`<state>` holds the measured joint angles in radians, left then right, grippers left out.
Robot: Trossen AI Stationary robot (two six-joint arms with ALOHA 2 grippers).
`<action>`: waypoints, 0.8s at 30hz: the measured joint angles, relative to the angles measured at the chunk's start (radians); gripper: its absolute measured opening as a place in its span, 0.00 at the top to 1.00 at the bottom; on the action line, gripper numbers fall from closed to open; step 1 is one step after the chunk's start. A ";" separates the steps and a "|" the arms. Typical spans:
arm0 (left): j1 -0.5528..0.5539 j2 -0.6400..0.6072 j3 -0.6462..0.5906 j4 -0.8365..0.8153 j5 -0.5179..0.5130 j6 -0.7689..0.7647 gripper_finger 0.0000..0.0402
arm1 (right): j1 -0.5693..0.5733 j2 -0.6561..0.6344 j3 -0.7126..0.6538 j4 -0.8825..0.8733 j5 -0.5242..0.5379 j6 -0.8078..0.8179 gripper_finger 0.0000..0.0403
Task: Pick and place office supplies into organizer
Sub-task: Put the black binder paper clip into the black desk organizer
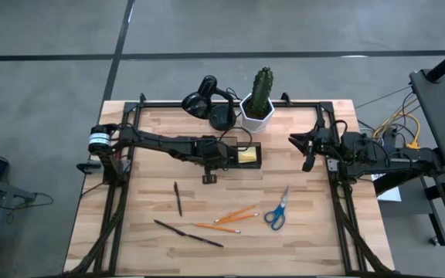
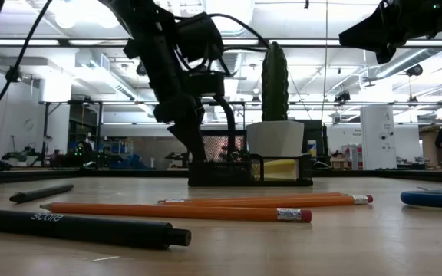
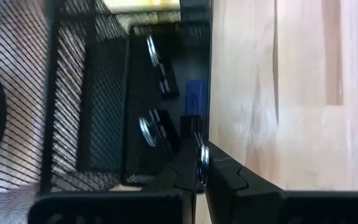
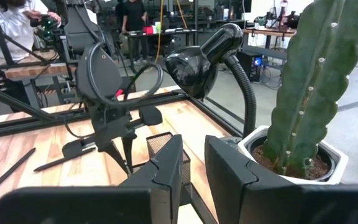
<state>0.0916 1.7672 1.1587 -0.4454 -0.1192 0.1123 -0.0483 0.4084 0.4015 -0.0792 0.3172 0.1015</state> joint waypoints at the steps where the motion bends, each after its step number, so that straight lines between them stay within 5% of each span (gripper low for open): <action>1: 0.000 0.000 0.000 0.000 0.000 0.000 1.00 | 0.000 0.000 0.000 0.000 0.000 0.000 0.86; 17: 0.003 0.000 0.000 0.018 -0.002 0.000 1.00 | 0.000 0.000 0.000 0.000 0.000 0.003 0.86; 24: 0.003 0.000 0.000 0.018 -0.002 0.000 0.86 | 0.000 0.000 0.000 0.000 0.000 0.003 0.86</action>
<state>0.0944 1.7668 1.1587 -0.4274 -0.1208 0.1120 -0.0483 0.4084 0.4015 -0.0788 0.3172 0.1046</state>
